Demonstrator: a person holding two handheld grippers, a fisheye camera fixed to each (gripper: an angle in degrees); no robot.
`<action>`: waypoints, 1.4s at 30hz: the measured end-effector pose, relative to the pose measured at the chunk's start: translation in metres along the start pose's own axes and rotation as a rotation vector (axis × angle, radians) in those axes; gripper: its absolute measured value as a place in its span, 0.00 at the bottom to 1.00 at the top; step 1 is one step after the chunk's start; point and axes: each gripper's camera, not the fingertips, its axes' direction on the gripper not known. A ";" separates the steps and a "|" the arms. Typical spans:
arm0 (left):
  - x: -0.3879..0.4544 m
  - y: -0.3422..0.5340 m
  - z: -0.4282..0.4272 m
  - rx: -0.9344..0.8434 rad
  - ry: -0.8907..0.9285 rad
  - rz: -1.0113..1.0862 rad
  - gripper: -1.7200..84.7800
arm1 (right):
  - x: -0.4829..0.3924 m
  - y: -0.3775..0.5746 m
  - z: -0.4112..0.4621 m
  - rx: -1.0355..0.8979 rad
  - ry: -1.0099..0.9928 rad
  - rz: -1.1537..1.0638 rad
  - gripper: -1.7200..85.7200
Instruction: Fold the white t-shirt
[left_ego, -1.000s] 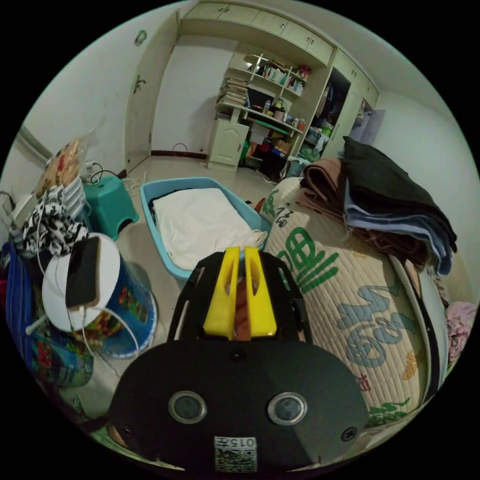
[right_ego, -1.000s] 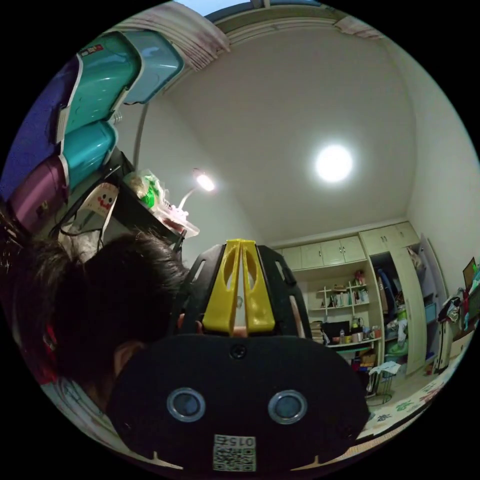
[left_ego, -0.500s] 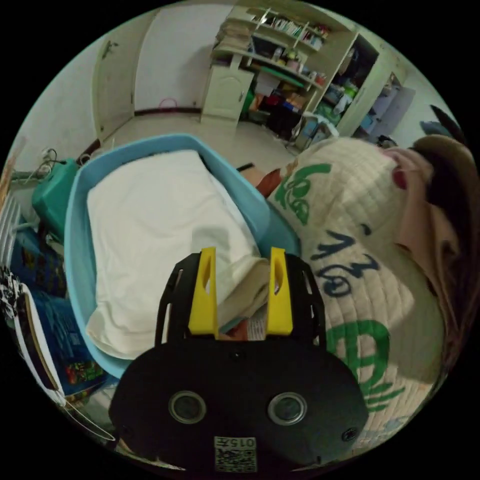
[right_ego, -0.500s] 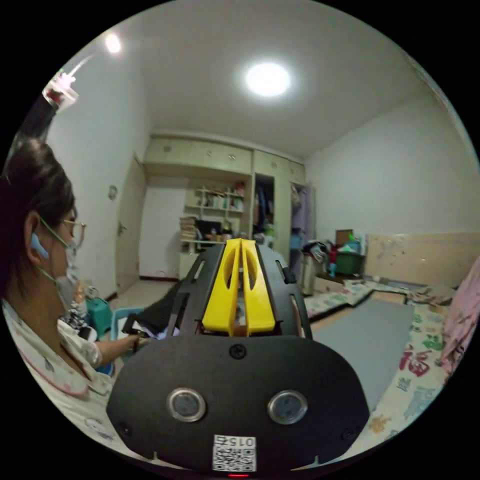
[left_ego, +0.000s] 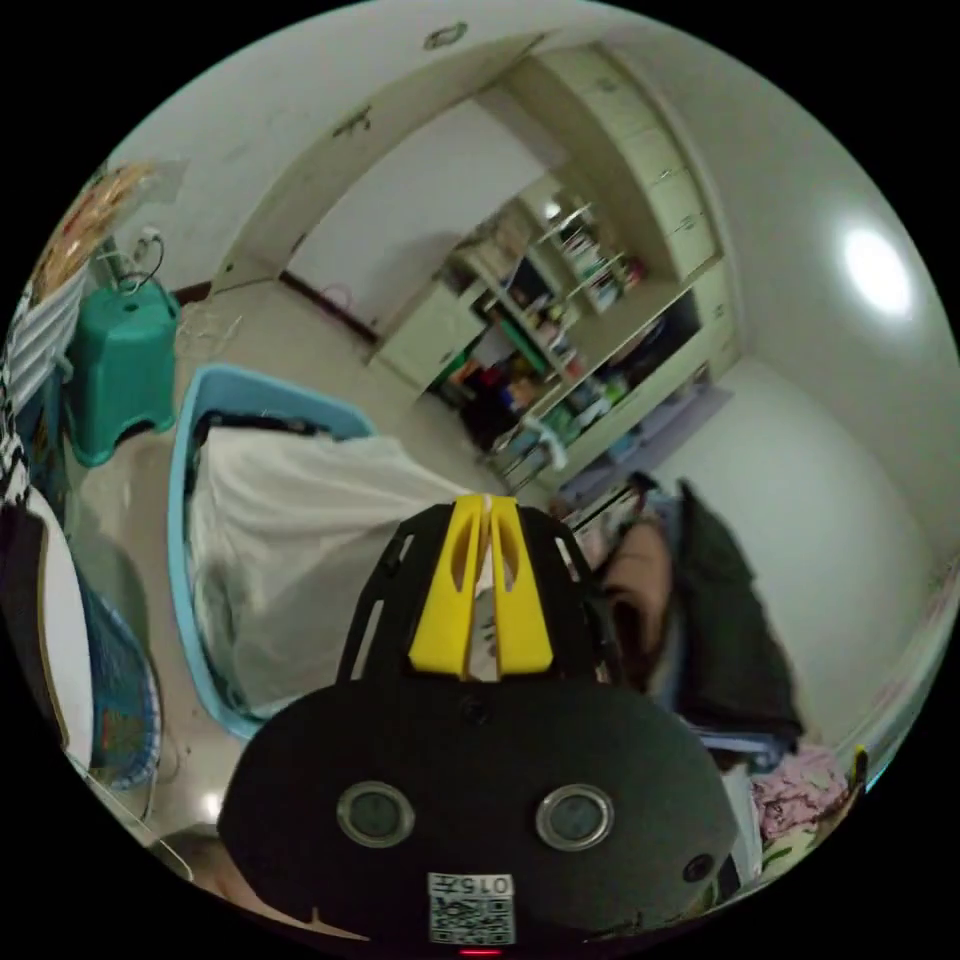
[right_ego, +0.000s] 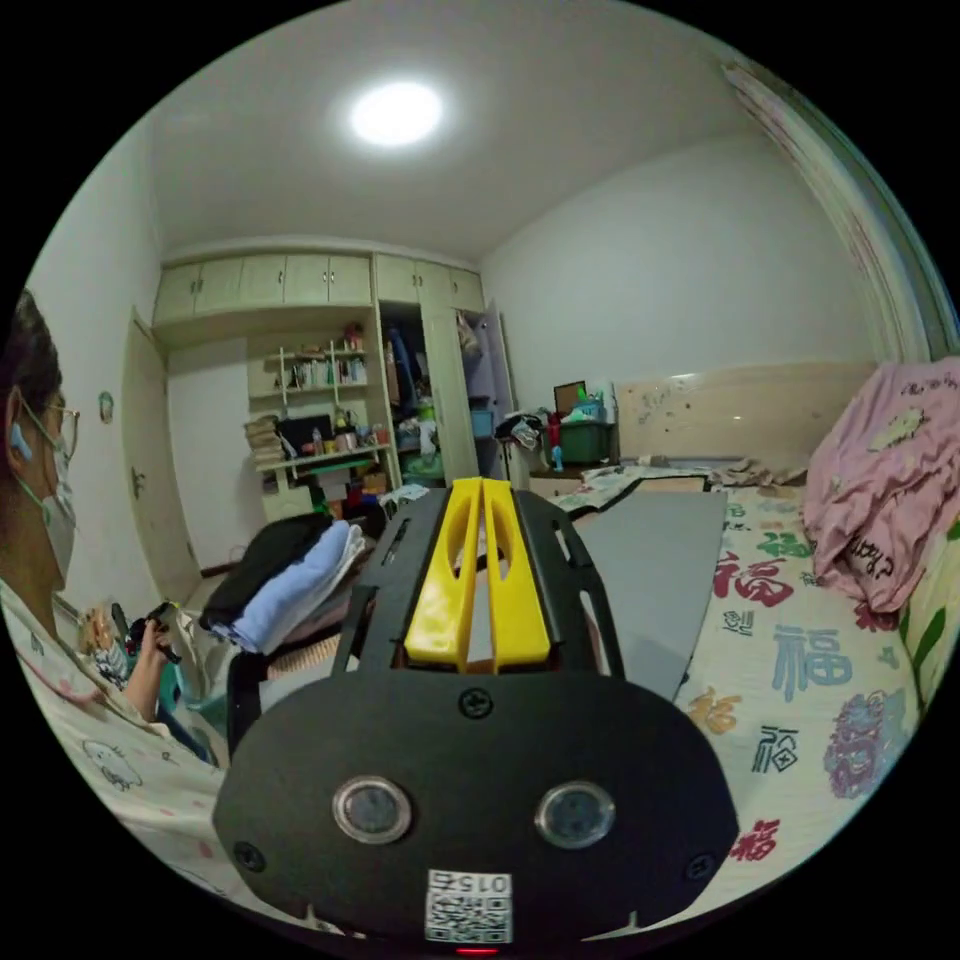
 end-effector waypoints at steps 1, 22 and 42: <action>0.015 -0.005 -0.018 0.041 0.084 0.022 0.02 | 0.013 -0.003 -0.006 0.032 -0.047 0.043 0.01; 0.687 0.440 -0.011 -0.724 1.298 0.698 0.05 | 0.055 -0.010 -0.007 -0.217 -0.134 -0.168 0.02; 0.223 0.447 -0.053 -0.686 0.381 0.350 0.18 | -0.181 -0.009 0.125 -0.848 -0.840 -0.592 0.22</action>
